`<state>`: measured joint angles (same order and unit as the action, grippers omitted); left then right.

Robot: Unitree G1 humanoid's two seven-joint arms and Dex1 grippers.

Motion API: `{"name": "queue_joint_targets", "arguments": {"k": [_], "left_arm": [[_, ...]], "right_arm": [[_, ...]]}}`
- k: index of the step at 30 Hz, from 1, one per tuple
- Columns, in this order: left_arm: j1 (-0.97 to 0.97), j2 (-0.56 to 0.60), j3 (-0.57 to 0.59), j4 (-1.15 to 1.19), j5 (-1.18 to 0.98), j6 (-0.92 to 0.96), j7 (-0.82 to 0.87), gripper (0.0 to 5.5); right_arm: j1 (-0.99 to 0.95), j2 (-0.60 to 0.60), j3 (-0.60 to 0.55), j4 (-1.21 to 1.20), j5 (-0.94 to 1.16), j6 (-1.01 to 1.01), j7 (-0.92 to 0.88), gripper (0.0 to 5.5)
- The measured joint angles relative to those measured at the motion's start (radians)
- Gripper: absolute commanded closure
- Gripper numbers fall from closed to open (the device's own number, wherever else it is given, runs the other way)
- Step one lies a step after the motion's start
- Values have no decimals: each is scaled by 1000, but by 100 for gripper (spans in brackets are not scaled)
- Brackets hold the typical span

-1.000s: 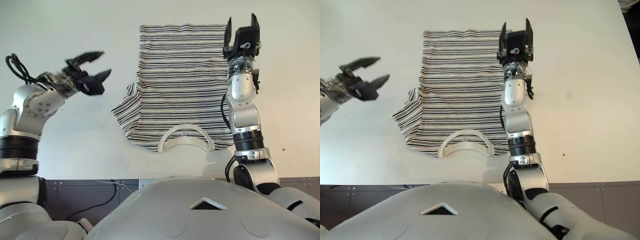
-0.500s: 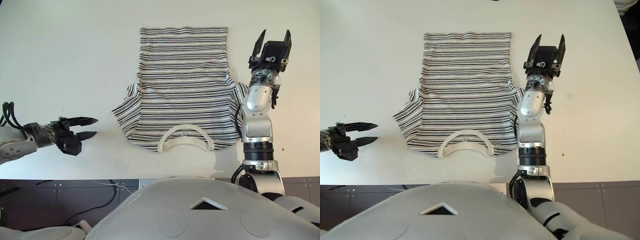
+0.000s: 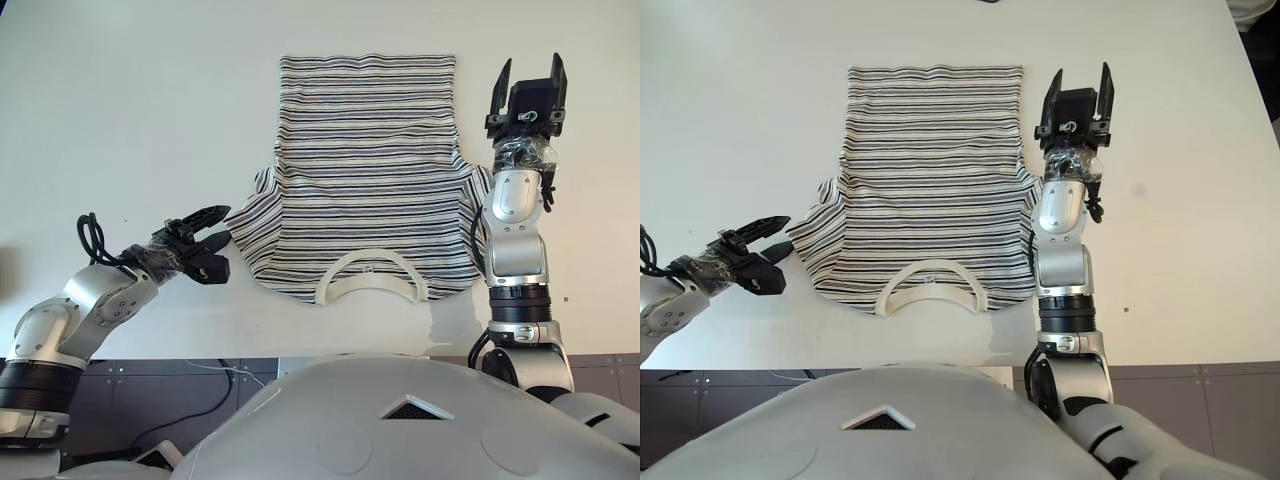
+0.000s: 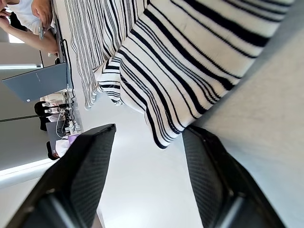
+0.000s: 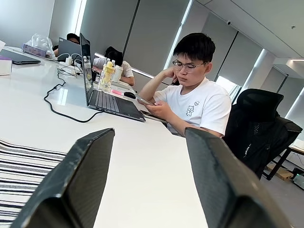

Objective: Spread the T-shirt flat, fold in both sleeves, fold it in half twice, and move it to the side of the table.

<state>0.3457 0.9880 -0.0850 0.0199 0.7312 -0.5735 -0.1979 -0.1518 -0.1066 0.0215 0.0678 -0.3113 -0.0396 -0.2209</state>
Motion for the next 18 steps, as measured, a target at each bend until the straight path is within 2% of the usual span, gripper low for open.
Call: {"name": "queue_joint_targets", "arguments": {"k": [9,18], "left_arm": [[-49,0,-54,-62,31,69,-41,290],[-114,0,-109,62,79,65,57,437]], "right_arm": [[-14,-6,10,0,-10,0,6,279],[-13,-6,11,1,-10,1,5,275]]}}
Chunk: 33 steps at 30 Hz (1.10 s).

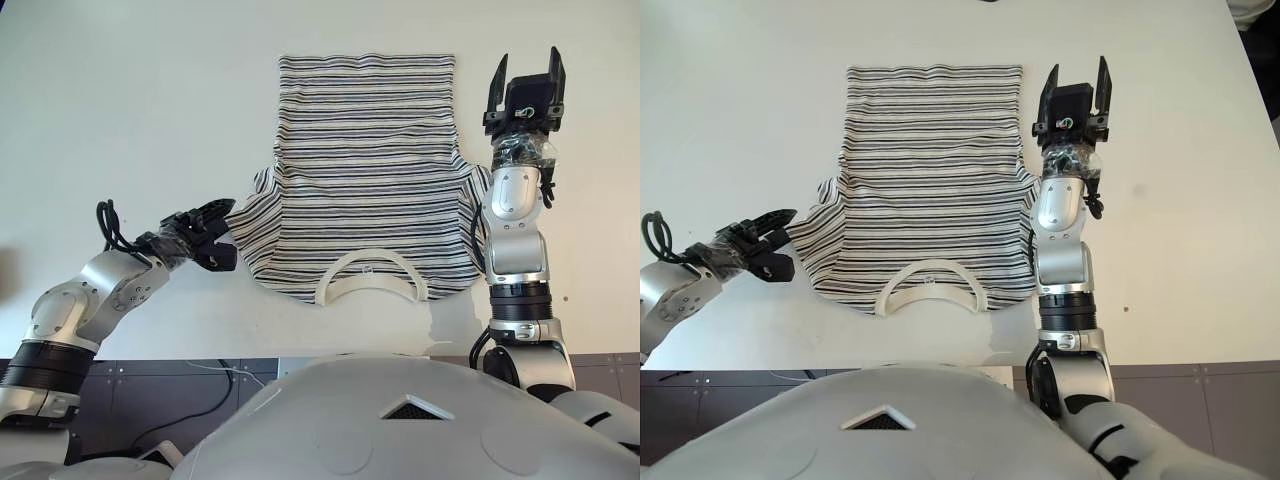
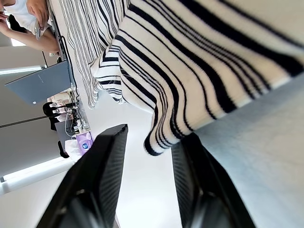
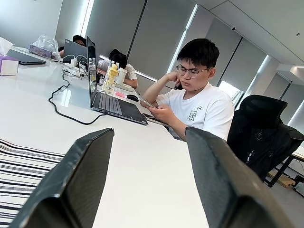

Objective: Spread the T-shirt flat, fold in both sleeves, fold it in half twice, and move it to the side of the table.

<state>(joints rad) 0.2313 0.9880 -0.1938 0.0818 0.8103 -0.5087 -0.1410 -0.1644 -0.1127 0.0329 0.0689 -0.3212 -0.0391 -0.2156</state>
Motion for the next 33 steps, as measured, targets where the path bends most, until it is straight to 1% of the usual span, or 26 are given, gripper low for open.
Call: {"name": "queue_joint_targets", "arguments": {"k": [3,6,11,15,20,25,27,29,33], "left_arm": [[-8,0,-15,26,6,-9,22,495],[-27,20,-36,31,39,-22,31,535],[-37,34,-46,31,57,-34,46,538],[10,8,2,14,16,-9,115,538],[82,-9,39,-35,-42,-23,148,538],[111,-63,87,-121,-99,-38,170,538],[102,-116,102,-186,-125,-10,167,538],[77,-158,98,-228,-133,8,148,538],[81,-197,48,-255,-130,3,102,538]], "right_arm": [[-1,0,3,7,0,0,0,275],[-2,0,7,10,0,0,0,275],[-1,0,8,10,0,0,-1,275],[0,1,8,9,0,0,-4,275],[0,0,8,10,0,0,-7,275],[-1,-5,0,15,2,-1,-7,275],[-1,-11,-7,15,2,-1,-7,275],[-1,-19,-9,15,2,0,1,275],[-14,-38,-20,21,7,-1,13,275]]}}
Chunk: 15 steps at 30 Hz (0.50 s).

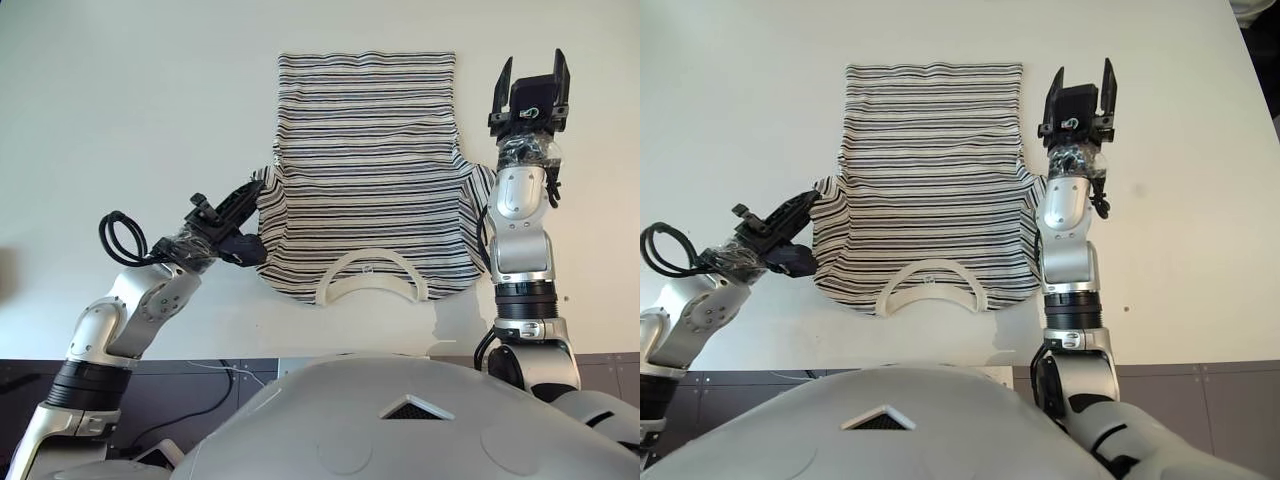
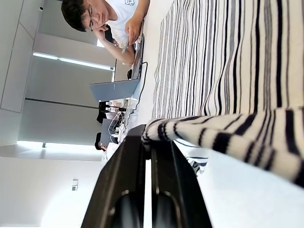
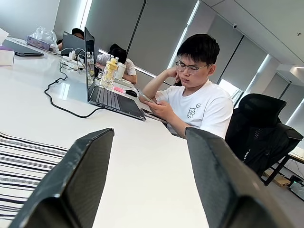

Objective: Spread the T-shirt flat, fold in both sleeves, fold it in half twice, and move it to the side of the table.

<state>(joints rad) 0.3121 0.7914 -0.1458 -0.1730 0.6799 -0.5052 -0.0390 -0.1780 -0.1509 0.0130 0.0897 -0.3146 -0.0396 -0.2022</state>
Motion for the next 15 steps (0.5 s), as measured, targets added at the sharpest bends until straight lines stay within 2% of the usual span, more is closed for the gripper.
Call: {"name": "queue_joint_targets", "arguments": {"k": [3,10,15], "left_arm": [[-12,-46,-69,-10,-9,-20,-57,538],[-90,-124,-132,11,-11,19,-146,538],[-92,-163,-165,-18,-11,80,-228,471]], "right_arm": [[-7,-26,-15,7,5,0,11,275],[-16,-27,-2,20,5,0,42,275],[-33,-46,-1,35,5,0,61,275]]}}
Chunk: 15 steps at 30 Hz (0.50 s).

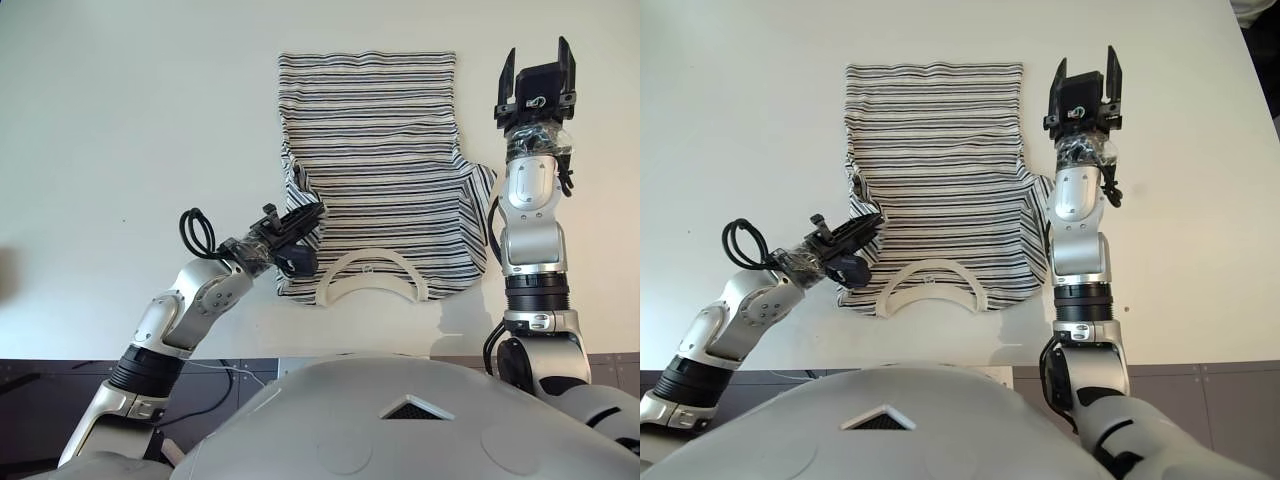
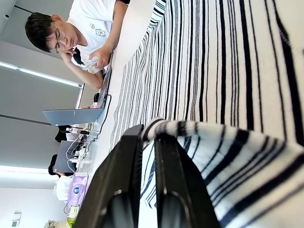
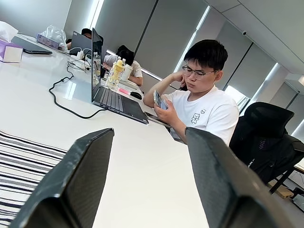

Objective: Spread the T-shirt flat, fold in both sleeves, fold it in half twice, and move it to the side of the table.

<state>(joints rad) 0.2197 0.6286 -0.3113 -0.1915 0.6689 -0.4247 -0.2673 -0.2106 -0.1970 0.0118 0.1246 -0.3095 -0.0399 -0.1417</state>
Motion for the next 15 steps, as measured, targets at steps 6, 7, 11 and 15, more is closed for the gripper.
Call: {"name": "queue_joint_targets", "arguments": {"k": [6,7,11,15], "left_arm": [[12,-48,83,-132,-80,27,31,395],[15,-60,114,-155,-85,27,59,395],[139,-153,221,-222,-76,57,208,395],[212,-371,329,-151,-110,271,376,395]], "right_arm": [[72,-63,15,-74,-7,-23,82,275],[125,-99,16,-124,-17,-36,114,275],[459,-406,-75,-219,-65,-196,284,275],[565,-716,-102,-83,-79,-468,469,275]]}}
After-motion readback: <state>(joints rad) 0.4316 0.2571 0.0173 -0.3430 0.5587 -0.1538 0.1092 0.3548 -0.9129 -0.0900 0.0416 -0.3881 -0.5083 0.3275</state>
